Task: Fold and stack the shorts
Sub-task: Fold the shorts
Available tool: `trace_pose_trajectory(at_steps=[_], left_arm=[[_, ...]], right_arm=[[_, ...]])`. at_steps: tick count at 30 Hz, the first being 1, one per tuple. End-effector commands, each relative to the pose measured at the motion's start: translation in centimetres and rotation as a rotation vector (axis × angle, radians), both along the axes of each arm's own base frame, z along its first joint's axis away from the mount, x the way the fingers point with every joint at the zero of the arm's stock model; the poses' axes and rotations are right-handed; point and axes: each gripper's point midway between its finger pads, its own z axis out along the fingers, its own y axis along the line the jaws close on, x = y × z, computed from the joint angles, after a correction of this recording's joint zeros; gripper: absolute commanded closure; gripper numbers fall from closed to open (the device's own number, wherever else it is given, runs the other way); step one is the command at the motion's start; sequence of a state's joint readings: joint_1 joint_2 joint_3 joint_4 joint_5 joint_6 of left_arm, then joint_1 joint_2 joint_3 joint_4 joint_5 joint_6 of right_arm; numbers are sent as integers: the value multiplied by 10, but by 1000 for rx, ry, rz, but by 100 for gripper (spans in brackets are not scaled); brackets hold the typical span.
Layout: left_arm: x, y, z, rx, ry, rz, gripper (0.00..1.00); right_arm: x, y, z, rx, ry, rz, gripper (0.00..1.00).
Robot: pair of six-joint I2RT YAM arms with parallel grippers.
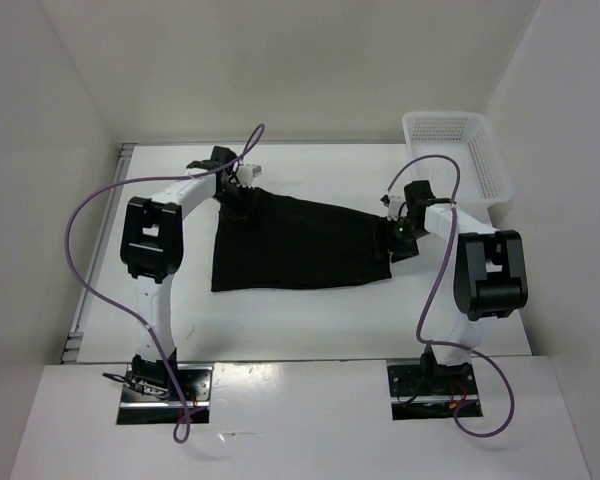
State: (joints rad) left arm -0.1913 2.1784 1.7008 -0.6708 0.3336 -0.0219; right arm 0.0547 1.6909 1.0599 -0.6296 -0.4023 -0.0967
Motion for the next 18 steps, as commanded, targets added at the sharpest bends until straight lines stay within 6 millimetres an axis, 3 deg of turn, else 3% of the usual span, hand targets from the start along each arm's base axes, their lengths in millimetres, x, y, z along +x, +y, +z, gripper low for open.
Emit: trace_pose_trajectory(at_steps=[1,3,4,7,9,11,13,15,16,18], left_arm=[[-3,7,27,9,-40,-7,31],[-4,12,38,7,-55,3,28],[-3,15,43,-3,-64,11,19],[-8,27,57,-12,-74,36,17],[-16,36,61,-9,-57,54,15],[-21,50,64,-8,-56,85,14],[-33,64,52,-2,-12,117,14],[-49,73,36,4,50,135,13],[-53,73,29,7,73,135,13],[-64,78,11,12,139,149,5]], right_arm=[[3,11,-9,54,42,-17,11],[3,7,-21,30,78,-33,11],[2,6,-25,20,92,-46,11],[2,3,-36,-1,130,-72,12],[1,3,-40,-3,149,-73,19],[-1,2,-44,-4,161,-73,39],[-1,2,-44,-4,161,-73,60],[-3,2,-44,-5,170,-73,72],[-3,4,-43,4,171,-70,83],[-2,4,-40,3,158,-62,91]])
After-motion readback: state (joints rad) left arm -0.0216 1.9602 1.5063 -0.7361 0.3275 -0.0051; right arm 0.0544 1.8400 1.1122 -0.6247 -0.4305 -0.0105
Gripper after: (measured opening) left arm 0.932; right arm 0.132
